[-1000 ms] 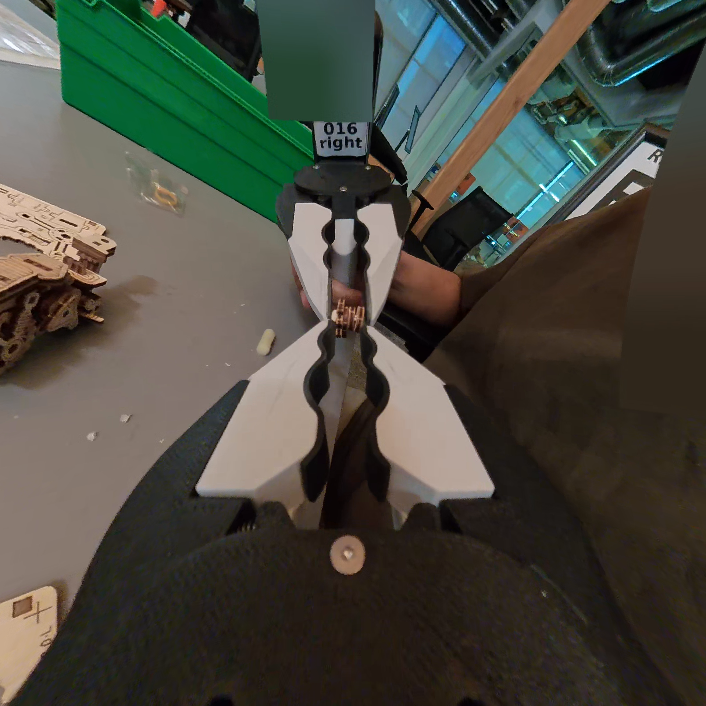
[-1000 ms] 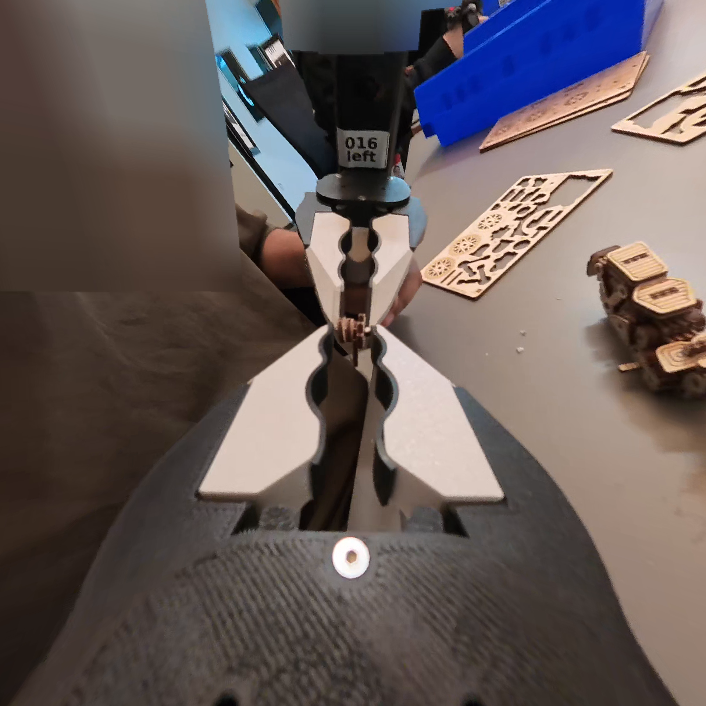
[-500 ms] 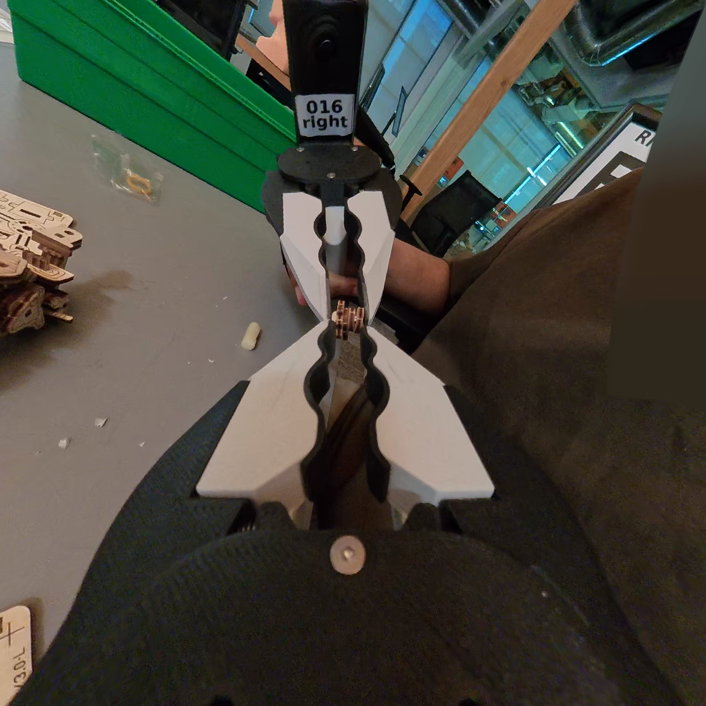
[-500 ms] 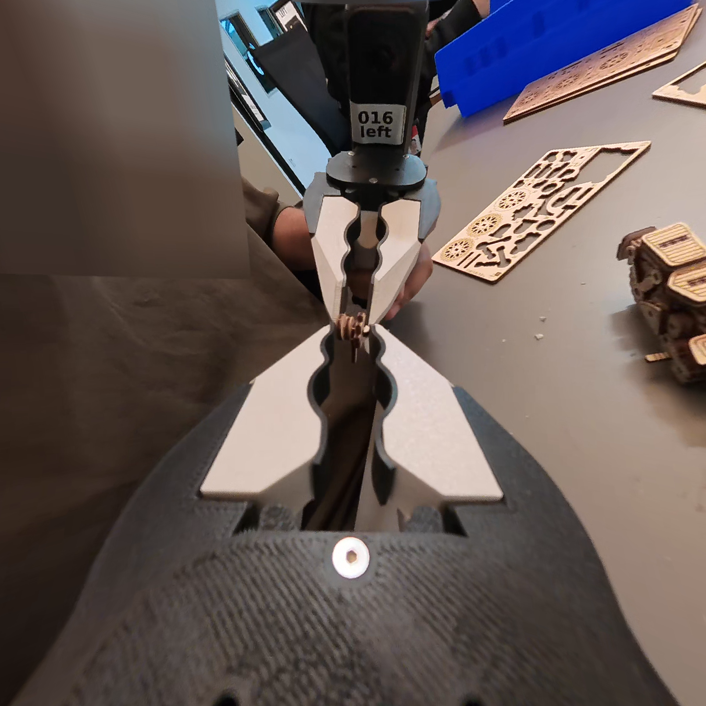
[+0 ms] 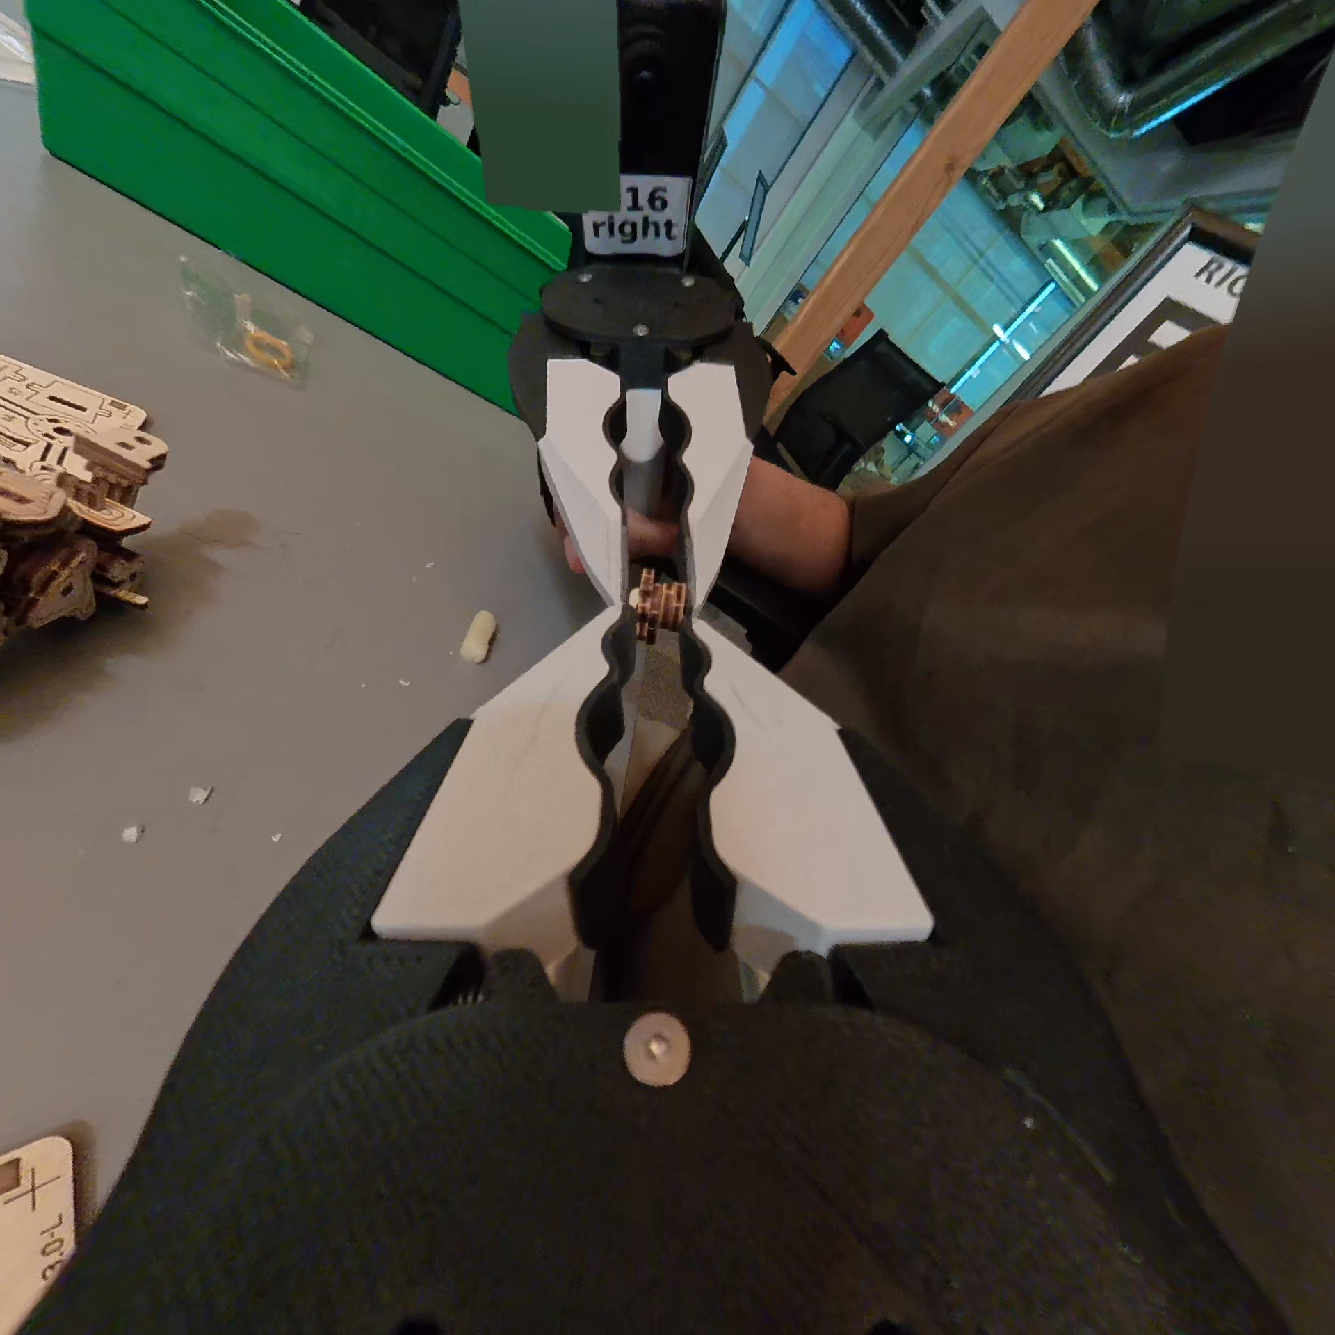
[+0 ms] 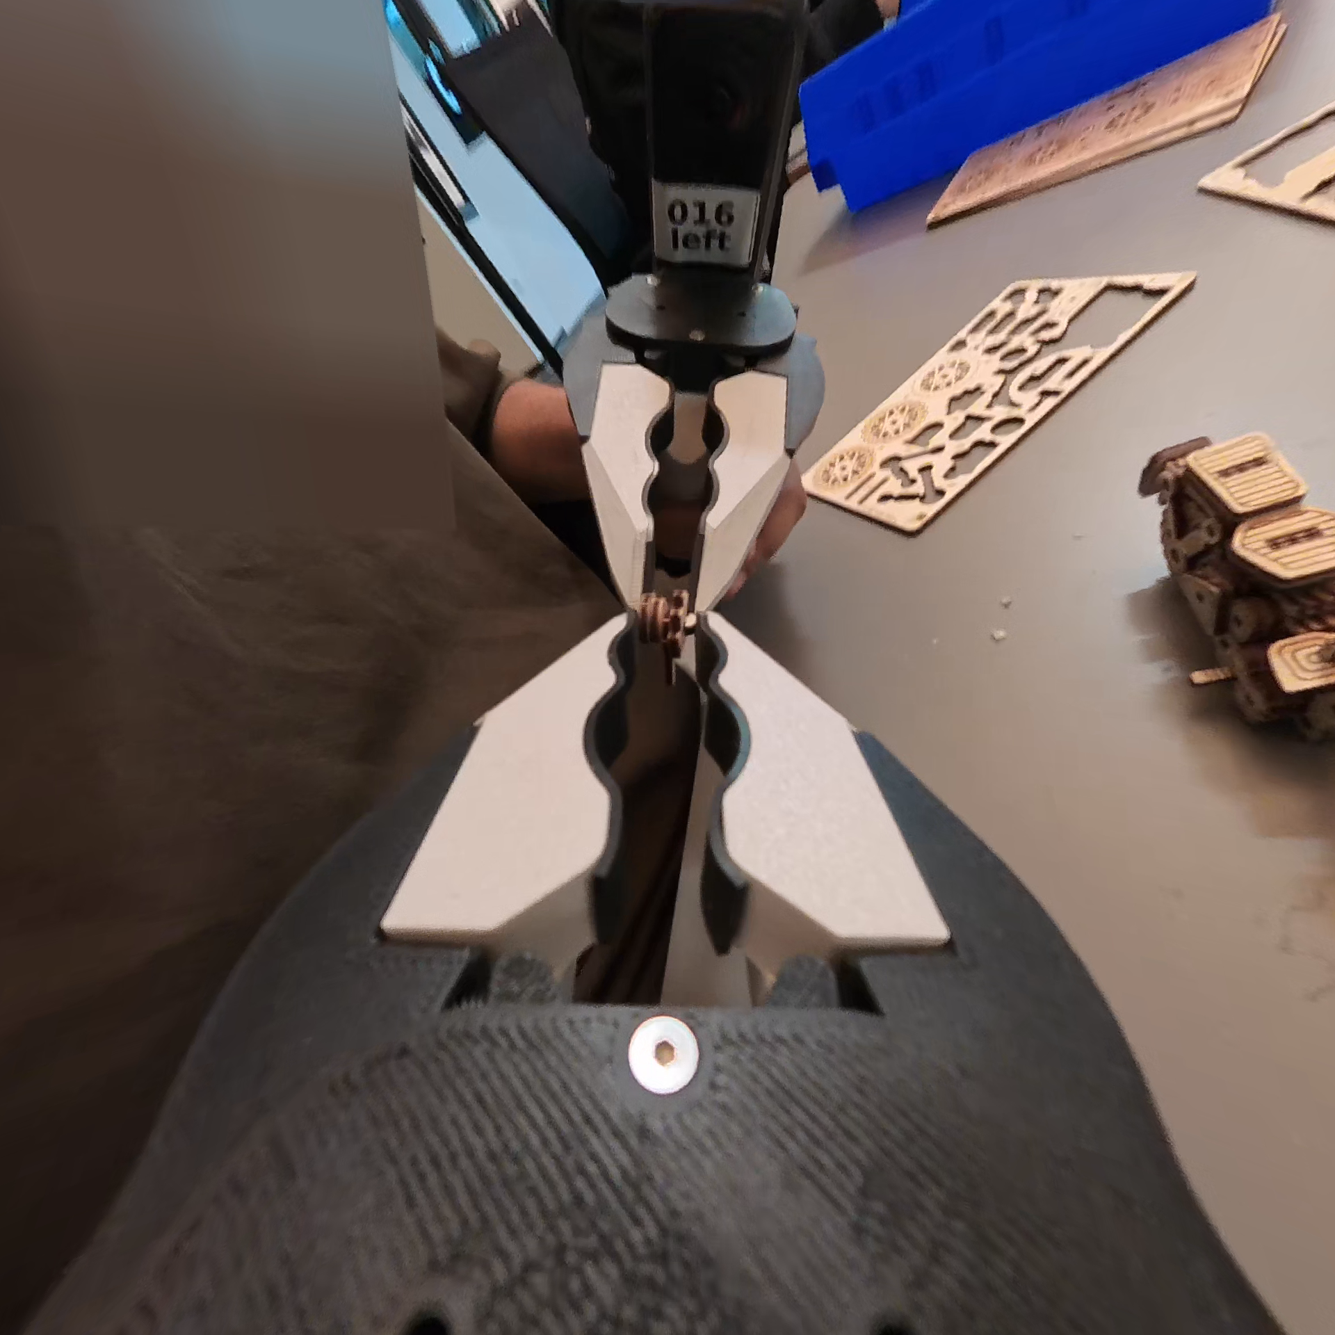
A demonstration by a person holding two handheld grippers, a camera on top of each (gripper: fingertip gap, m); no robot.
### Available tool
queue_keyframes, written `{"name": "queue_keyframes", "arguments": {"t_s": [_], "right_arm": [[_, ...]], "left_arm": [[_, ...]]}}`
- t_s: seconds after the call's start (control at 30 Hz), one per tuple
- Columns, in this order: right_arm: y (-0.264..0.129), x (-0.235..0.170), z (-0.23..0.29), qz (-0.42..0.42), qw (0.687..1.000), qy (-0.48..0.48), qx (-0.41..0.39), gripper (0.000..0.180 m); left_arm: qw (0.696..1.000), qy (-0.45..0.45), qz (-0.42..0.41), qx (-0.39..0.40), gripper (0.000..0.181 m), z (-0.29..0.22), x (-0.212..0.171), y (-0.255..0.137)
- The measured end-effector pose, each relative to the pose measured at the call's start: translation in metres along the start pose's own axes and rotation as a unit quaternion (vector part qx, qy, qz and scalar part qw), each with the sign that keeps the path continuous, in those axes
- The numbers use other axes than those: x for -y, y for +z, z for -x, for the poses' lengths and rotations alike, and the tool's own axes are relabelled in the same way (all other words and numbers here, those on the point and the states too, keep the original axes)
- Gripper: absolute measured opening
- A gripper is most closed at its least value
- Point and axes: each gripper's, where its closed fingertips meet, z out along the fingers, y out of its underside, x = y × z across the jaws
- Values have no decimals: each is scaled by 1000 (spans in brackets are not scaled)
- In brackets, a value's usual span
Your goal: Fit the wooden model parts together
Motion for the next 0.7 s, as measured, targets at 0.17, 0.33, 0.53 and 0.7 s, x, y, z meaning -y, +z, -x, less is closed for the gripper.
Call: {"name": "queue_keyframes", "arguments": {"t_s": [0.17,0.33,0.53,0.7], "right_arm": [[-2,10,-6,-43,999,-12,-6,14],[-3,19,-12,-84,996,-9,-15,14],[-4,34,-15,-133,990,-38,-40,13],[0,40,-9,-152,987,-44,-31,14]], "left_arm": [[999,-15,-31,11,10,5,9,-4],[998,-31,-57,16,14,10,17,-9],[997,-32,-61,22,18,12,17,-9],[997,-39,-61,18,16,11,17,-8]]}}
